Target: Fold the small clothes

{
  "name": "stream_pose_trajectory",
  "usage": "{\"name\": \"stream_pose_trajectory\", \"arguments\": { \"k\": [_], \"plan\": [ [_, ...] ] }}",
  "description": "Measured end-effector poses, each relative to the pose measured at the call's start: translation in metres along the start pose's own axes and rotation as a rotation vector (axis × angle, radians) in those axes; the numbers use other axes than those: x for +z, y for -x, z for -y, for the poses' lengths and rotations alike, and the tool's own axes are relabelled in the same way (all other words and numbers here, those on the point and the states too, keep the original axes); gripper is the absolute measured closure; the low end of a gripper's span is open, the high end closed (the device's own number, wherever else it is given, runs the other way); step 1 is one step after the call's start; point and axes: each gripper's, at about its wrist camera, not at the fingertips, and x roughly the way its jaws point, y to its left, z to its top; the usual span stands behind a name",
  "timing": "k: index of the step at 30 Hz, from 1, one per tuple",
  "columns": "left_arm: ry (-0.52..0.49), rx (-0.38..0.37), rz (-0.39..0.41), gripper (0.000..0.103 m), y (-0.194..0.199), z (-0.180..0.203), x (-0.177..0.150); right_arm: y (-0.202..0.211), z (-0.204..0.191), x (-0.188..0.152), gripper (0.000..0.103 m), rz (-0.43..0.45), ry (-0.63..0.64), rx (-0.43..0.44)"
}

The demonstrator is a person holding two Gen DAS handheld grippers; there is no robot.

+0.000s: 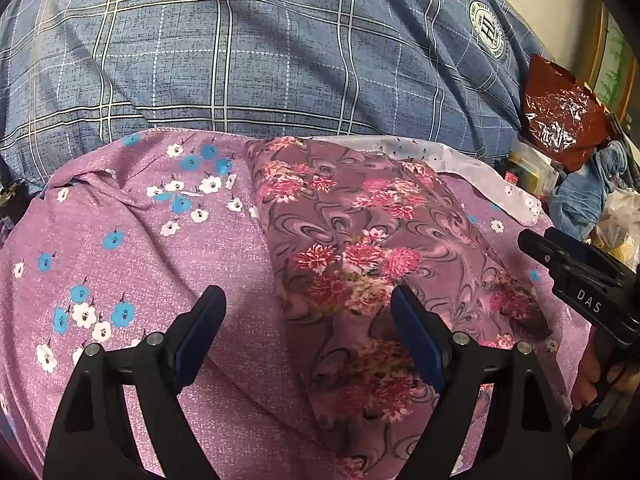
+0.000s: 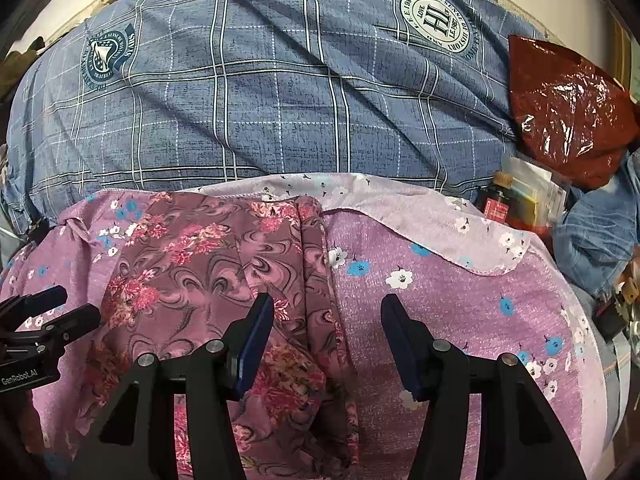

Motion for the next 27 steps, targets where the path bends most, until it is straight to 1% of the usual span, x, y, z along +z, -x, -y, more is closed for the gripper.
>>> {"name": "stream_pose_trajectory", "arguments": {
  "k": [10, 14, 17, 20, 22, 27],
  "plan": [
    [-0.002, -0.002, -0.002, 0.018, -0.001, 0.001, -0.001, 0.000, -0.001, 0.001, 0.045, -0.001, 0.002, -0.011],
    [0.000, -0.014, -0.007, 0.018, -0.003, 0.001, -0.001, -0.003, -0.003, 0.001, 0.045, -0.015, 0.011, -0.011],
    [0.020, -0.034, -0.016, 0.018, -0.004, -0.003, -0.001, -0.007, 0.001, -0.001, 0.045, -0.038, -0.008, 0.015],
    [0.062, -0.077, -0.038, 0.018, -0.006, -0.010, 0.001, -0.010, 0.006, -0.001, 0.045, -0.051, -0.030, 0.037],
    [0.086, -0.096, -0.050, 0.018, -0.008, -0.014, 0.001, -0.013, 0.011, -0.002, 0.045, -0.067, -0.052, 0.070],
    [0.111, -0.109, -0.064, 0.018, -0.009, -0.022, 0.002, -0.023, 0.033, -0.005, 0.045, -0.115, -0.175, 0.174]
  ]
}}
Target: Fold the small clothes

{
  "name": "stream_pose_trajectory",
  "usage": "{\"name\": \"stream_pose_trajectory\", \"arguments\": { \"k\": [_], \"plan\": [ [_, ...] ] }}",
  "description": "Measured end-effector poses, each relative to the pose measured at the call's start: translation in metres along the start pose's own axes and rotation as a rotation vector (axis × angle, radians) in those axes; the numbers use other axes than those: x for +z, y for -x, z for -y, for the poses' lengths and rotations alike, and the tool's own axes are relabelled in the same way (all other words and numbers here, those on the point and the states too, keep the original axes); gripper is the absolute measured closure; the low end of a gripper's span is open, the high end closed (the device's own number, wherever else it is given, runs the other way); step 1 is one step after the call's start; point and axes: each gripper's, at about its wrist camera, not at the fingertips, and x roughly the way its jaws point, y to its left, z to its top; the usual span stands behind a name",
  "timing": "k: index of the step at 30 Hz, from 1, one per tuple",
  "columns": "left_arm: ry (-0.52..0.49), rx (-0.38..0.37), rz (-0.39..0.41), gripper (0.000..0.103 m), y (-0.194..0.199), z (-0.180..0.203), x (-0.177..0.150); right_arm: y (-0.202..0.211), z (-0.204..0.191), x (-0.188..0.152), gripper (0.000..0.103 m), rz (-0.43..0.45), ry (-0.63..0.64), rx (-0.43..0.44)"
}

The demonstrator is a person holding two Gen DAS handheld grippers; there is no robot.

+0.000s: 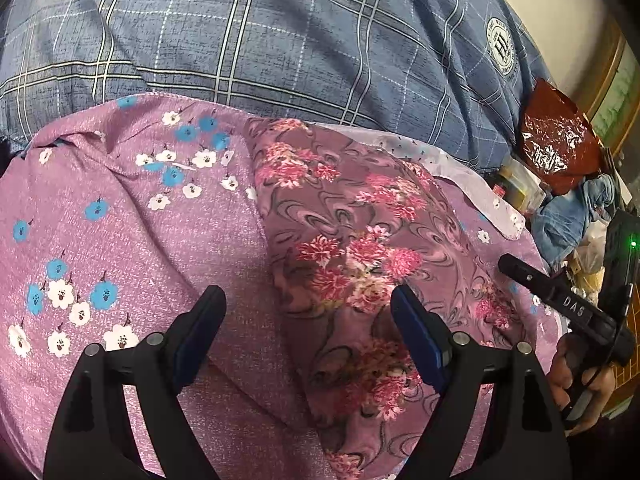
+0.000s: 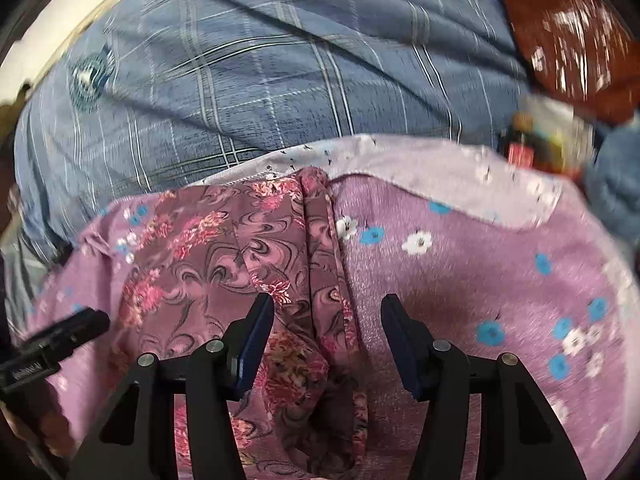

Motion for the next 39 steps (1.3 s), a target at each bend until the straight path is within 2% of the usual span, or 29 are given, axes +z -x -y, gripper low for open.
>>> {"name": "stream_pose_trajectory", "arguments": {
  "k": [8, 13, 18, 21, 28, 33, 36, 39],
  "plan": [
    [-0.033, -0.048, -0.055, 0.018, -0.012, 0.004, -0.006, -0.010, 0.028, 0.001, 0.045, -0.057, -0.164, 0.168],
    [0.067, -0.206, -0.115, 0.018, -0.026, -0.004, -0.012, -0.026, 0.051, -0.001, 0.043, -0.123, -0.300, 0.290],
    [0.142, -0.295, -0.075, 0.018, -0.027, -0.016, -0.011, -0.040, 0.074, -0.001, 0.040, -0.139, -0.445, 0.404],
    [0.189, -0.326, -0.064, 0.018, -0.027, -0.025, -0.010, -0.050, 0.080, -0.001, 0.039, -0.150, -0.502, 0.432],
    [0.207, -0.341, -0.066, 0.019, -0.036, -0.029, -0.009, -0.062, 0.072, 0.001, 0.039, -0.185, -0.480, 0.475],
    [0.223, -0.369, -0.056, 0.018, -0.036, -0.027, -0.008, -0.067, 0.053, 0.003, 0.039, -0.237, -0.417, 0.552],
    [0.211, -0.377, -0.042, 0.018, -0.031, -0.022, -0.005, -0.067, 0.044, 0.003, 0.039, -0.245, -0.354, 0.533],
    [0.181, -0.362, -0.033, 0.018, -0.028, -0.016, -0.003, -0.068, 0.041, 0.002, 0.039, -0.241, -0.363, 0.530]
  ]
}}
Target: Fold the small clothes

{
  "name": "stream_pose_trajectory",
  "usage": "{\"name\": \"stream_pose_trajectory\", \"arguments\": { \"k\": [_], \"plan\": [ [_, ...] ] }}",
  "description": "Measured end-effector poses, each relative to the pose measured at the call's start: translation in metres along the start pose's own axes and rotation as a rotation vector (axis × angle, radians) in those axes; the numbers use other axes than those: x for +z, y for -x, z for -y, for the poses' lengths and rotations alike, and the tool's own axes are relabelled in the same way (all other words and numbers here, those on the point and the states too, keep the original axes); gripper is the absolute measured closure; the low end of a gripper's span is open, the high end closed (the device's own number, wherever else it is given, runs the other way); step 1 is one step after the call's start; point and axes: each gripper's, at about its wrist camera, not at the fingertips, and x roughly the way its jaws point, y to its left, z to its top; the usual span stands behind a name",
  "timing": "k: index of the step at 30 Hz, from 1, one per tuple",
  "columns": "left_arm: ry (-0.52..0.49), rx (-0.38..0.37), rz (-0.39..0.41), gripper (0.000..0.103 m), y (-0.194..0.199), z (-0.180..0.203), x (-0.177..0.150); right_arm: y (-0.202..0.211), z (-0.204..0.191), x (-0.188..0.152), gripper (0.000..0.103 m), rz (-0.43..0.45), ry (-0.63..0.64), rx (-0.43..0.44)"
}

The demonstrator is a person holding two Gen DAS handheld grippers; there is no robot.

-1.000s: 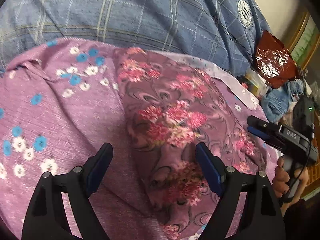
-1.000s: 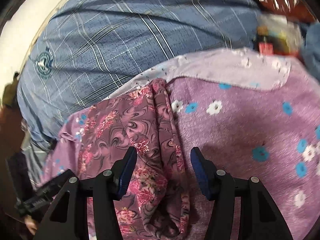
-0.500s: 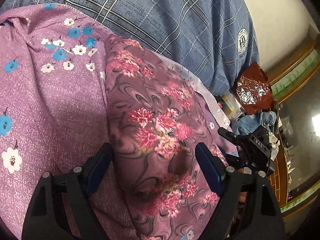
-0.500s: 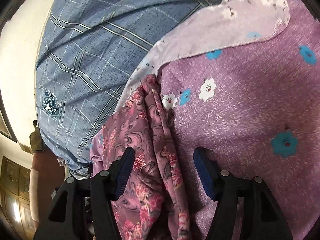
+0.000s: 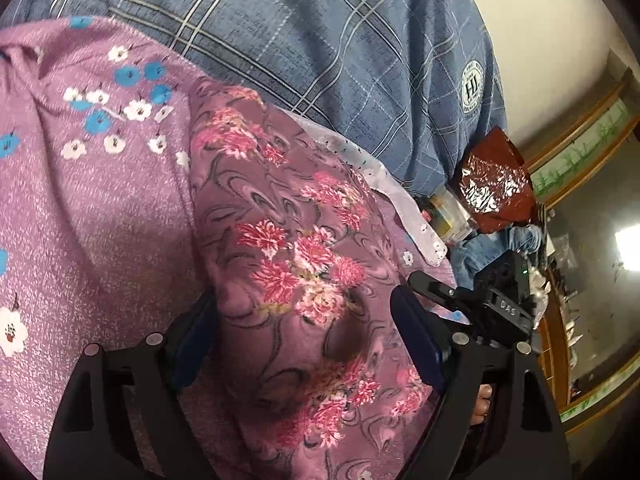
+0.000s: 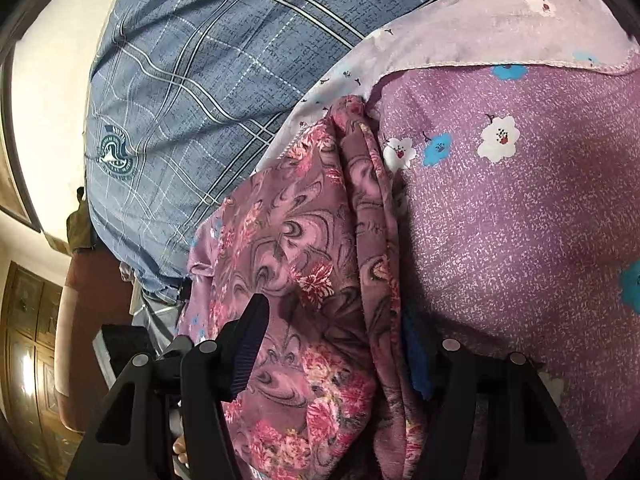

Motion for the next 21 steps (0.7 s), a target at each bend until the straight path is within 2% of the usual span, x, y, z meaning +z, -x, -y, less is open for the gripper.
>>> {"name": "stream_pose_trajectory", "arguments": {
  "k": [2, 5, 8, 10, 12, 13, 14, 15, 16, 18, 20, 21],
  "plan": [
    [0.002, 0.035, -0.015, 0.018, -0.006, -0.003, -0.001, -0.003, -0.007, -0.004, 0.039, -0.001, 0.027, -0.006],
    [0.046, 0.020, -0.017, 0.018, -0.009, -0.009, -0.001, -0.007, -0.021, -0.009, 0.041, 0.010, 0.116, -0.049],
    [0.034, 0.017, 0.012, 0.019, -0.005, -0.004, -0.002, -0.010, -0.016, -0.009, 0.040, 0.032, 0.110, -0.079],
    [0.015, 0.038, 0.034, 0.025, -0.005, 0.000, -0.004, -0.011, -0.014, -0.011, 0.040, 0.069, 0.090, -0.077],
    [-0.010, 0.067, 0.045, 0.037, -0.005, 0.005, -0.005, -0.013, -0.021, -0.014, 0.047, 0.083, 0.133, -0.115],
    [-0.016, 0.074, 0.049, 0.040, -0.006, 0.007, -0.004, -0.012, -0.024, -0.014, 0.056, 0.090, 0.144, -0.118],
    [-0.021, 0.079, 0.055, 0.047, -0.004, 0.008, -0.003, -0.010, -0.028, -0.015, 0.065, 0.101, 0.162, -0.119],
    [-0.024, 0.078, 0.063, 0.055, -0.002, 0.008, -0.002, -0.007, -0.032, -0.015, 0.070, 0.115, 0.183, -0.133],
    [-0.027, 0.077, 0.069, 0.058, -0.001, 0.010, -0.001, -0.005, -0.035, -0.016, 0.077, 0.128, 0.204, -0.152],
    [-0.036, 0.078, 0.081, 0.064, 0.004, 0.011, 0.000, 0.000, -0.040, -0.017, 0.079, 0.148, 0.229, -0.178],
    [-0.050, 0.085, 0.080, 0.064, 0.004, 0.014, 0.001, -0.001, -0.048, -0.020, 0.080, 0.155, 0.254, -0.211],
    [-0.060, 0.100, 0.072, 0.064, 0.002, 0.016, 0.000, -0.002, -0.052, -0.021, 0.078, 0.148, 0.282, -0.261]
  ]
}}
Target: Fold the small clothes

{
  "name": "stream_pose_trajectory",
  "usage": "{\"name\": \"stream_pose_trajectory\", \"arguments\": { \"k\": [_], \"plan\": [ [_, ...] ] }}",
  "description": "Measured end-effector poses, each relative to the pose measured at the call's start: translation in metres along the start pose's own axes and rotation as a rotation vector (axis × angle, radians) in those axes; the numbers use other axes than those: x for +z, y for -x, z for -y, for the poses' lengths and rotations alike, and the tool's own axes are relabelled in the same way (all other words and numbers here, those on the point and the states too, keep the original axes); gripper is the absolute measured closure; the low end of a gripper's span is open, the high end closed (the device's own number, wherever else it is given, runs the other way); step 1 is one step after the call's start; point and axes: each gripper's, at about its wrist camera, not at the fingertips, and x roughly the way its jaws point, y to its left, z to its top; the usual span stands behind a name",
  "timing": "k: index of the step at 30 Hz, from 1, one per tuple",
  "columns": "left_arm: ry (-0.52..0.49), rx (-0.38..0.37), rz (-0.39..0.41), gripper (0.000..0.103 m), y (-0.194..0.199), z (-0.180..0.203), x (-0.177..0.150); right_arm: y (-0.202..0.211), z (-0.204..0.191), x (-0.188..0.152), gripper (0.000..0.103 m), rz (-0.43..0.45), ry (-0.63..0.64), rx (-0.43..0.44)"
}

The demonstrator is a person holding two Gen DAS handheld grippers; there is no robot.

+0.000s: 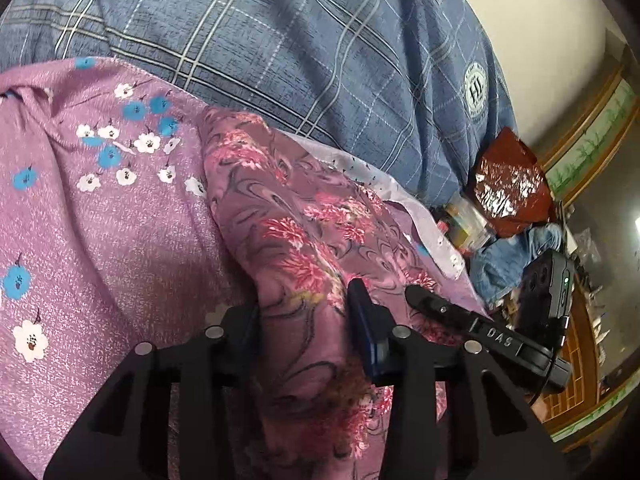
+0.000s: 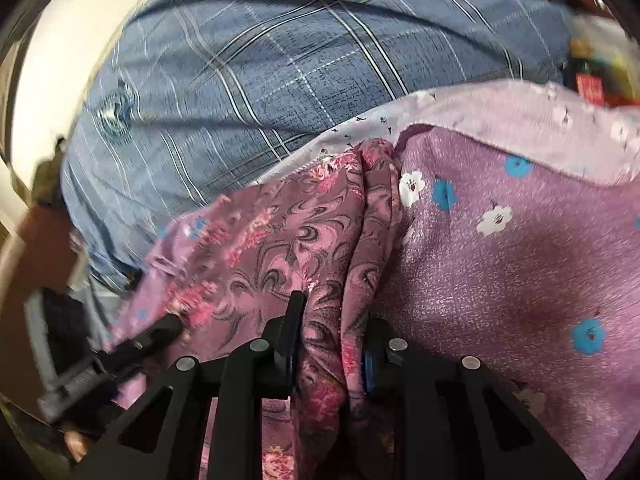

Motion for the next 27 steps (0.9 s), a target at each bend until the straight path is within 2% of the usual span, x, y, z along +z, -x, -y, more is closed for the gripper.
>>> {"name": "stream_pose_trajectory", "arguments": {
  "k": [2, 4, 7, 9, 12, 13, 17, 20, 25, 27],
  "plan": [
    [-0.016, 0.067, -0.035, 0.060, -0.007, 0.002, -0.001, 0.000, -0.005, -0.001, 0.064, -0.035, 0.044, -0.072],
    [-0.017, 0.098, -0.061, 0.054, -0.015, -0.002, -0.004, 0.007, 0.006, -0.002, 0.050, -0.041, 0.026, -0.073],
    [0.026, 0.077, -0.077, 0.053, -0.018, -0.013, -0.007, 0.024, 0.031, 0.007, 0.049, 0.032, -0.066, -0.017],
    [0.025, 0.060, -0.074, 0.053, -0.018, -0.014, -0.008, 0.030, 0.048, 0.017, 0.050, 0.090, -0.152, 0.088],
    [0.013, 0.047, -0.073, 0.053, -0.017, -0.014, -0.012, 0.015, 0.070, 0.032, 0.050, 0.081, -0.259, 0.236],
    [0.014, 0.042, -0.074, 0.053, -0.017, -0.016, -0.013, 0.009, 0.073, 0.035, 0.050, 0.078, -0.281, 0.254],
    [0.024, 0.024, -0.082, 0.053, -0.016, -0.018, -0.014, -0.025, 0.084, 0.054, 0.050, 0.011, -0.367, 0.315],
    [0.022, 0.022, -0.084, 0.053, -0.016, -0.018, -0.013, -0.044, 0.084, 0.064, 0.049, -0.016, -0.371, 0.237],
    [0.020, 0.024, -0.089, 0.053, -0.016, -0.017, -0.011, -0.066, 0.071, 0.062, 0.049, -0.149, -0.309, 0.293],
    [0.022, 0.030, -0.089, 0.053, -0.015, -0.017, -0.011, -0.061, 0.065, 0.057, 0.049, -0.193, -0.301, 0.385]
  ]
}}
